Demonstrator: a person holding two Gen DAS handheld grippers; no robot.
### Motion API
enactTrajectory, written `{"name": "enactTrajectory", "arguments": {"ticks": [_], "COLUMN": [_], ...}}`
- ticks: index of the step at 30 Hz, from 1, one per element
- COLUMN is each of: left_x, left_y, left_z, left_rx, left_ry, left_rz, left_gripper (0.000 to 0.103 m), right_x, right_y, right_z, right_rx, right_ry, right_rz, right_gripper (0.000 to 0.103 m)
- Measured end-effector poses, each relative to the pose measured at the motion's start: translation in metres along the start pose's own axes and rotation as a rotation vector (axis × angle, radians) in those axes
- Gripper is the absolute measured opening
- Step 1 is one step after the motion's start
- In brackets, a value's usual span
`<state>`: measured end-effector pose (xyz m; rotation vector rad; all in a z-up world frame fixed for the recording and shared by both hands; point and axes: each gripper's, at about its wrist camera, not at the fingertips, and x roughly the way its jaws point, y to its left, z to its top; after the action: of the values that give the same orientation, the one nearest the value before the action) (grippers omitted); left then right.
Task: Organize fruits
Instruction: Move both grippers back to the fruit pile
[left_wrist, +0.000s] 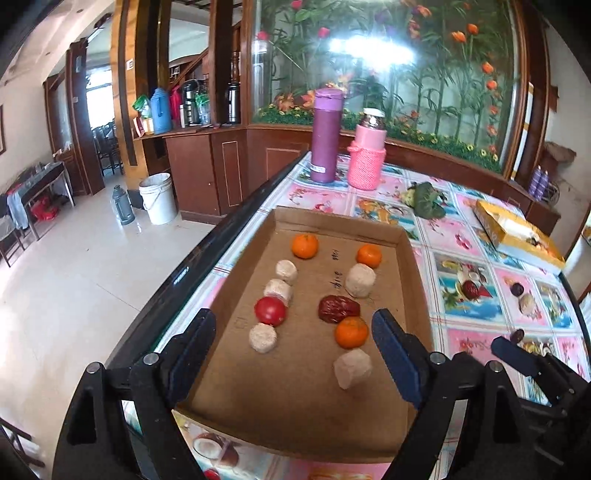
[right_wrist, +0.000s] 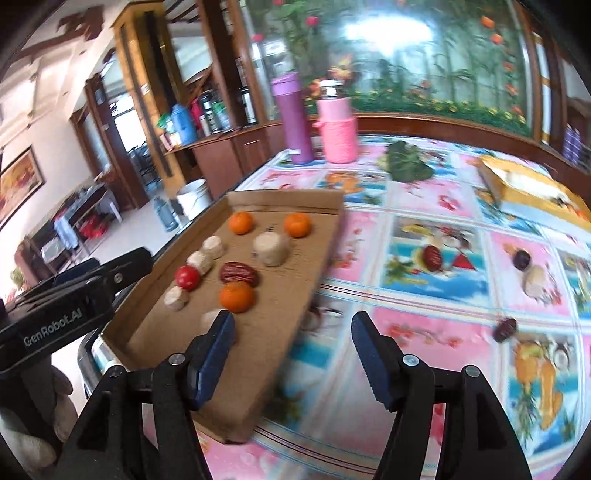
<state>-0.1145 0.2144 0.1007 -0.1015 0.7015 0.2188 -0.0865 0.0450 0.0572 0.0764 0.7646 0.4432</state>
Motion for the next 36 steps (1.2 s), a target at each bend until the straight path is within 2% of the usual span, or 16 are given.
{"name": "enactTrajectory", "arguments": {"ticks": [8,18,27,32,36], "left_x": [-0.009,-0.018,-0.013,-0.011,-0.009], "left_y": [-0.032,-0.051,-0.061,-0.066,-0.073], "left_z": [-0.006,-0.010,-0.015,-0.015,-0.016], "left_rx": [0.076,0.119,0.132,0.141,0.128], "left_ry": [0.014,0.015,0.055,0.080,0.100], "left_rz": [-0.005,0.000,-0.026,-0.104,-0.263], "left_gripper": [0.086,0.086,0.086,0.086,0.086], "right_x": [-0.020,-0.035,-0.036,-0.038,-0.041], "right_y": [-0.047,-0.060,-0.071,-0.083,-0.099], "right_z": [-0.010,-0.021,-0.025,-0.028,-0.031], "right_rx": [0.128,0.164,0.198,0.226,0.258], "right_ry": [-0.011,-0.033,-0.032,-0.029,-0.027], "right_rz": [-0.033,-0.020,-0.022,-0.032,-0.053], "right_gripper": [0.071,0.074,0.075,0.075,0.075]}}
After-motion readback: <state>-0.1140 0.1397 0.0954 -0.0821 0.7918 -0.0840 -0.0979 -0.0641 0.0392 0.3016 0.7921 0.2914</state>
